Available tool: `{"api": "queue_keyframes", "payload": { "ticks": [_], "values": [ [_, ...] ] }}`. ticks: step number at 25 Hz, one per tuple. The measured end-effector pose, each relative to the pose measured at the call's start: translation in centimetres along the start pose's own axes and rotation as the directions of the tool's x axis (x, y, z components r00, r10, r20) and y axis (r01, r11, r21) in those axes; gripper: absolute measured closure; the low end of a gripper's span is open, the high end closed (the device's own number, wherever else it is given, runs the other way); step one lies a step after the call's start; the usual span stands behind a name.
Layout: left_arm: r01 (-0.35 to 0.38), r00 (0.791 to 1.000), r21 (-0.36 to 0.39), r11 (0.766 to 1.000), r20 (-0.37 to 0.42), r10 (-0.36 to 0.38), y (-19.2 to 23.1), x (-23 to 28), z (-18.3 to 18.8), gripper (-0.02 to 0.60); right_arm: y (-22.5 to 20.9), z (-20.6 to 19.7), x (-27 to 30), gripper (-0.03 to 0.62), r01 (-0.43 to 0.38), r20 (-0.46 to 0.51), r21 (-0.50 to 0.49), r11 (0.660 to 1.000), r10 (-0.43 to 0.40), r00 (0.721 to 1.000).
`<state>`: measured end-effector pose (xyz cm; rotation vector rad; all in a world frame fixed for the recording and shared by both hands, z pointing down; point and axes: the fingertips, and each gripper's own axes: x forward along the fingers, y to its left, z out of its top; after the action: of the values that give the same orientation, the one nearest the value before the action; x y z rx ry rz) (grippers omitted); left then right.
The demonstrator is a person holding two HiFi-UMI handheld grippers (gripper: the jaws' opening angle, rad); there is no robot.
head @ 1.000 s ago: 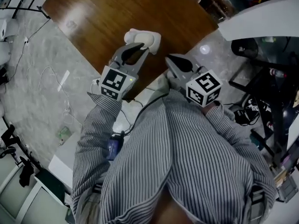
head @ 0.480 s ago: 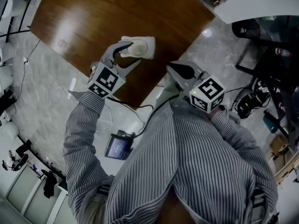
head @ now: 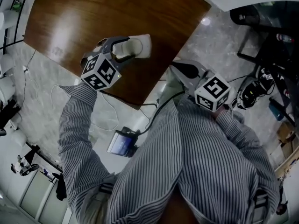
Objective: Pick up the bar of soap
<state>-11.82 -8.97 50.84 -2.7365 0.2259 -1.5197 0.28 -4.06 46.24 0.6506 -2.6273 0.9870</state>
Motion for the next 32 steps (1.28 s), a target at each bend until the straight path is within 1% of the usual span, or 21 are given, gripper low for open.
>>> {"api": "queue_keyframes", "payload": {
  "ticks": [3,6,9,12,14,17,23,27,29,32],
  "values": [
    [0.054,0.997,0.052,0.997,-0.048,-0.052,-0.3,0.4,-0.2,0.318,0.1,0.0,-0.1,0.592,0.007,0.004,0.01,1.0,-0.007,1.0],
    [0.111,0.991,0.098,0.989,-0.092,-0.102,-0.5,0.6,-0.3,0.321,0.3,0.0,-0.2,0.592,0.008,0.003,0.009,1.0,-0.008,1.0],
    [0.161,0.982,0.099,0.982,-0.113,-0.149,-0.6,0.7,-0.3,0.314,0.3,0.1,-0.3,0.592,0.018,0.006,-0.006,1.0,-0.017,1.0],
    [0.21,0.971,0.076,0.975,-0.129,-0.199,-0.5,1.0,-0.2,0.314,0.0,0.4,-0.4,0.592,0.02,0.013,-0.004,1.0,-0.02,1.0],
    [0.23,0.966,0.067,0.971,-0.137,-0.219,-0.6,1.0,-0.2,0.316,0.1,0.5,-0.2,0.592,0.015,0.011,-0.005,1.0,-0.015,1.0],
    [0.233,0.965,0.072,0.97,-0.14,-0.221,-0.7,1.0,-0.1,0.316,0.4,0.4,0.2,0.592,0.003,-0.002,-0.013,1.0,-0.003,1.0],
    [0.219,0.97,0.059,0.974,-0.12,-0.211,-0.4,1.2,-0.2,0.32,0.5,1.0,1.2,0.592,-0.014,-0.004,-0.049,0.999,0.013,1.0],
    [0.194,0.975,0.045,0.98,-0.121,-0.188,-0.5,1.2,-0.5,0.321,1.0,1.3,2.0,0.592,-0.033,-0.008,-0.074,0.997,0.033,0.999],
    [0.186,0.977,0.017,0.982,-0.105,-0.184,-0.5,0.9,-0.6,0.321,1.1,1.6,2.4,0.592,-0.044,-0.015,-0.086,0.995,0.043,0.999],
    [0.159,0.985,-0.048,0.986,-0.056,-0.162,-0.3,-0.1,-0.2,0.321,1.3,1.8,2.8,0.592,-0.059,-0.032,-0.095,0.994,0.056,0.998]
  ]
}}
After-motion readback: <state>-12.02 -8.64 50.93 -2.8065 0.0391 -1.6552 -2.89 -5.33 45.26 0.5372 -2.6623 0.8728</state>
